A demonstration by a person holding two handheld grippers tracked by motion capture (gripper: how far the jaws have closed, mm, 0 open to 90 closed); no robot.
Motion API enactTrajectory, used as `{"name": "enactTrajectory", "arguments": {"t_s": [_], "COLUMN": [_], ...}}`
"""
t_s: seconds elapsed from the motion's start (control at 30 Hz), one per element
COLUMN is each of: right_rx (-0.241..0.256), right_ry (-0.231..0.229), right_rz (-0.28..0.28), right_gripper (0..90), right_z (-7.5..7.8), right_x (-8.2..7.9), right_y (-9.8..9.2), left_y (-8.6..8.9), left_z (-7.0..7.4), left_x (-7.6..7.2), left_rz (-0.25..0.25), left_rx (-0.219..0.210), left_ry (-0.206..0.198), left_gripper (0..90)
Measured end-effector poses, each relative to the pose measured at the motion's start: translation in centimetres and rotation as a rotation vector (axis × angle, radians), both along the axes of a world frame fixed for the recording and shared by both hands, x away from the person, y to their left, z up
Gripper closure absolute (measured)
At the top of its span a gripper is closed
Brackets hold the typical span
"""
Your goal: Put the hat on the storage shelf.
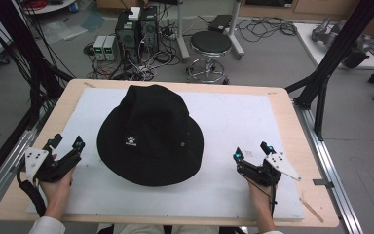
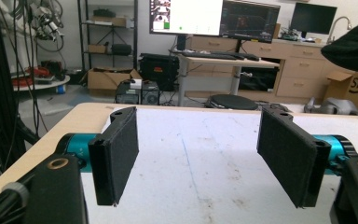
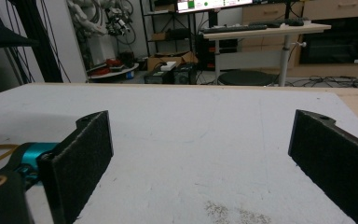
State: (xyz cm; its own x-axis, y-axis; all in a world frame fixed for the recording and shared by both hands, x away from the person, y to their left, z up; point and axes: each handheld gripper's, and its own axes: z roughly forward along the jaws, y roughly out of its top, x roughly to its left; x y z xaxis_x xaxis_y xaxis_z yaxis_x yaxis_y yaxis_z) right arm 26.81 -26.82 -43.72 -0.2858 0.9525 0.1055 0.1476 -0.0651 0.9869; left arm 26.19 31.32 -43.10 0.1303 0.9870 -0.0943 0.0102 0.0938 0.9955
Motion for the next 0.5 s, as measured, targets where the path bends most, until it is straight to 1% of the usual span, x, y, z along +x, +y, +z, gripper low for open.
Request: {"name": "enactTrajectory", "arguments": {"t_s": [0.1, 0.3, 0.4, 0.47, 0.5], "right_rx": [0.001, -0.008, -0.005, -0.003, -0.001], "right_ry": [0.000, -0.004, -0.001, 0.001, 0.001], "right_rz": [0.001, 0.004, 0.004, 0.002, 0.003], "right_gripper": [5.6, 5.6, 5.6, 5.6, 5.6], "right_z": [0.00, -0.01, -0.01, -0.03, -0.04], "right_x": [0.01, 0.02, 0.03, 0.02, 0.01], "right_y": [0.00, 0.01, 0.00, -0.03, -0.04], "left_y": [0.24, 0.58, 0.61, 0.45, 0.36], "left_z": [-0.04, 0.04, 0.17, 0.23, 0.23], "left_x": [-0.09, -0.34, -0.47, -0.51, -0.52], "left_rz": [0.002, 0.013, 0.009, 0.011, 0.007], "left_rx": [-0.020, -0.041, -0.079, -0.076, -0.070], "left_ry": [0.001, -0.010, -0.022, -0.029, -0.027], "left_gripper": [29.5, 29.6, 29.6, 29.8, 29.7]}}
